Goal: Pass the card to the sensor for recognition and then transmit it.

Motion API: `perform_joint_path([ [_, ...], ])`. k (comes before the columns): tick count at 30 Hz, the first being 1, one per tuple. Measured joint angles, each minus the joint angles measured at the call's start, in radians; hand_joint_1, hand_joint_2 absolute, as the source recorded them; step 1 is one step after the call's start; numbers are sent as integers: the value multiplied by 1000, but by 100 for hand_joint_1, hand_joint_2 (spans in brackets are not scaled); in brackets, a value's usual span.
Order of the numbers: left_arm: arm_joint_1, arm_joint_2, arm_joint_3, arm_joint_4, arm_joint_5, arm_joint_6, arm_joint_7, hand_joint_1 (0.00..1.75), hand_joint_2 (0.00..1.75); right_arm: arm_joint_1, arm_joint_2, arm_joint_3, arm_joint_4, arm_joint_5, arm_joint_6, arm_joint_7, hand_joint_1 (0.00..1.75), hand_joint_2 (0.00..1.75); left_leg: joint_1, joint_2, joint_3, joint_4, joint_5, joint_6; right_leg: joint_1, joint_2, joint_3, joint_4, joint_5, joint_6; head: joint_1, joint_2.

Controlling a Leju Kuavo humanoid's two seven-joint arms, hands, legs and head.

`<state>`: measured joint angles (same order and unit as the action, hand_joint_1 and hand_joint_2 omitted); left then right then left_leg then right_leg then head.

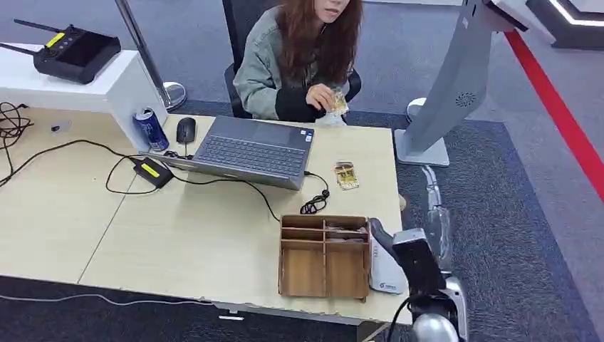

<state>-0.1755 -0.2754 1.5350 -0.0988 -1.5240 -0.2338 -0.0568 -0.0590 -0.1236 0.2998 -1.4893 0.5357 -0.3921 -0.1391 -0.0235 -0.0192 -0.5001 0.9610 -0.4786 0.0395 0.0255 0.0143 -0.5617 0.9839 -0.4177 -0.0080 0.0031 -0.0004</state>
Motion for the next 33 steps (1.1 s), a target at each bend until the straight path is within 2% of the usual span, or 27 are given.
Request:
perform_joint_path([
  [7,2,1,-35,0,0,-9,7,0,0,-98,-14,7,-74,128,82,117,0,175,0,0,0,0,0,0,0,0,0,0,0,0,0,0],
  [16,4,1,-93,0,0,-14,12,0,0,-286,-21,63,-90,212,179,215,0,175,0,0,0,0,0,0,0,0,0,1,0,0,0,0],
  [24,5,1,-125,0,0,-14,12,0,0,-383,-3,128,-63,221,199,230,0,175,0,-1,0,0,0,0,0,0,0,1,0,0,0,0],
  [33,5,1,-143,0,0,-14,12,0,0,-410,24,173,-27,217,198,230,0,175,0,-1,0,0,0,0,0,0,0,1,0,0,0,0],
])
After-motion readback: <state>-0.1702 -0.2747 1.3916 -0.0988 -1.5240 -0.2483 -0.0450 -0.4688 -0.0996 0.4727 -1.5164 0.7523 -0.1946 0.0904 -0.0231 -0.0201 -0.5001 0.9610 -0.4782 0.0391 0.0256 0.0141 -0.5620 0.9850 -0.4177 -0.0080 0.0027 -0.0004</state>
